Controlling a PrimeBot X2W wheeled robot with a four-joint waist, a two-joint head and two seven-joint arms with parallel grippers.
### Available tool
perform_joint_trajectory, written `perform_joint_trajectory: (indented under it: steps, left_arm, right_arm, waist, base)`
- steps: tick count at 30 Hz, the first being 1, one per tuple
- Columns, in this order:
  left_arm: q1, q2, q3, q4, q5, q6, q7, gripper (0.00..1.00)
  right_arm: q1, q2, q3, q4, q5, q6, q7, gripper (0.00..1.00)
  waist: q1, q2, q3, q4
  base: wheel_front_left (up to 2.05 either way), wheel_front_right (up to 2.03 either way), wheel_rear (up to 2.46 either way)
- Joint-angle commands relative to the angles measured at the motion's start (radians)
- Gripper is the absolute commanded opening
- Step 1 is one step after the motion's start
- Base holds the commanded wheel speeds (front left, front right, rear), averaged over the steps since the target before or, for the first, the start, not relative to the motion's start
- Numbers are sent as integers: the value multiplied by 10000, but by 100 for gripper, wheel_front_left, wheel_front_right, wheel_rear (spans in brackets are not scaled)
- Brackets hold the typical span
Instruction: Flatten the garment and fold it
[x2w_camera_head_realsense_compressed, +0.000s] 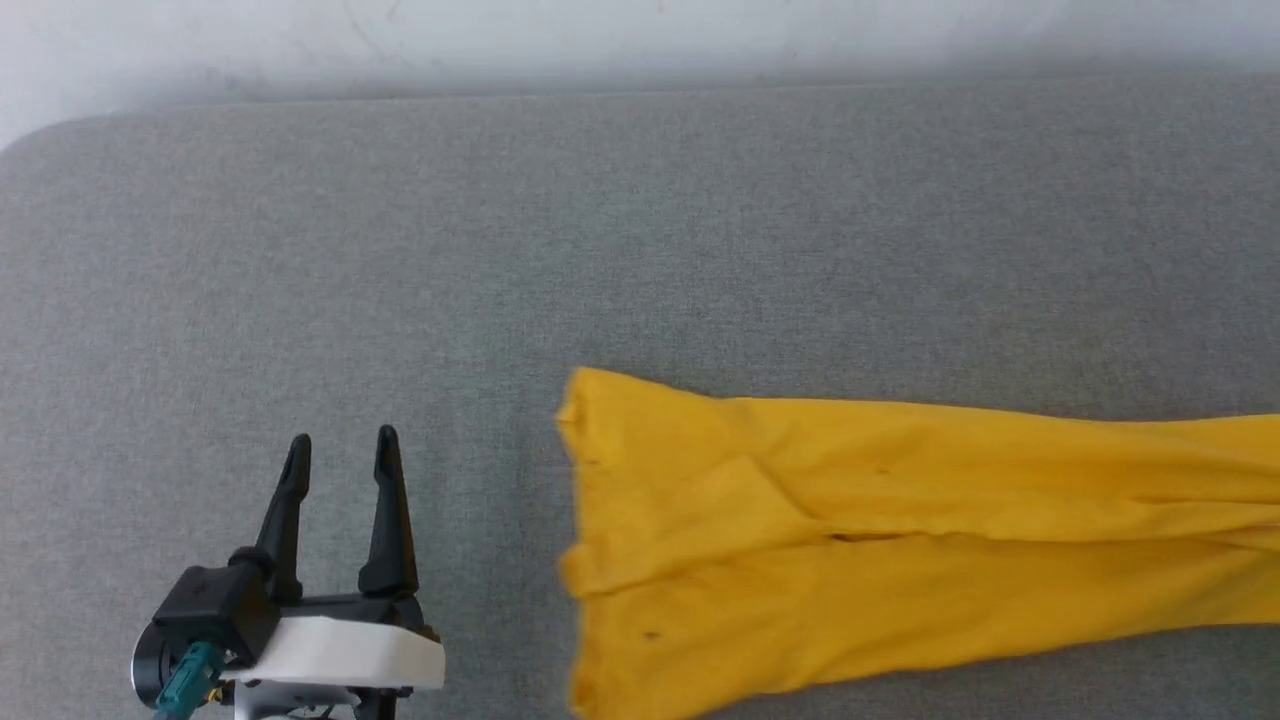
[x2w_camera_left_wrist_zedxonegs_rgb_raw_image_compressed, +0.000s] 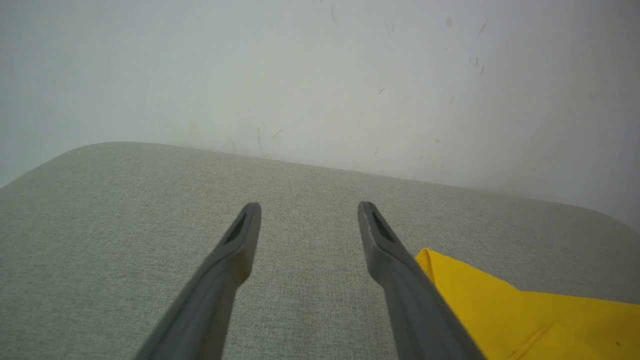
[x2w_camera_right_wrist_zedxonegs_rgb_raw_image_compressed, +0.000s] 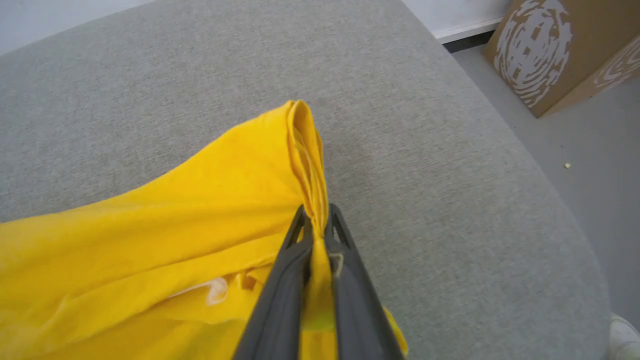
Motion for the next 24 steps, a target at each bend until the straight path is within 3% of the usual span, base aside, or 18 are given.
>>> perform_joint_trajectory:
  steps: [1,4,9,19,24]
  left_arm:
    - [14,-44,23,85,105,-63,-47,100]
    - [46,-56,10,200,108,-107,-47,100]
    - [114,-86,-20,366,40,-165,-47,100]
    - [237,-298,-134,680,-144,-339,-47,100]
    - [177,-307,-190,803,-199,-438,-47,100]
  right_arm:
    - [-149,-297,-291,70,-219,-21,-83,0]
    - [-149,-494,-436,27,-338,-21,-23,0]
    - [181,-365,223,-484,-20,-21,384,0]
    - [1382,944,3241,-3377,1479,-21,2524,0]
    - [1116,1244,4730,-4136,1791,-21,2888,0]
  waist:
    - [-1,0,-74,-55]
    - [-1,0,-159,-73]
    - [-1,0,-285,-87]
    - [-1,0,-702,-27]
    - [-1,0,-810,126]
  base:
    - [0,0,0]
    - [0,0,0]
    - [0,0,0]
    - [0,0,0]
    - [0,0,0]
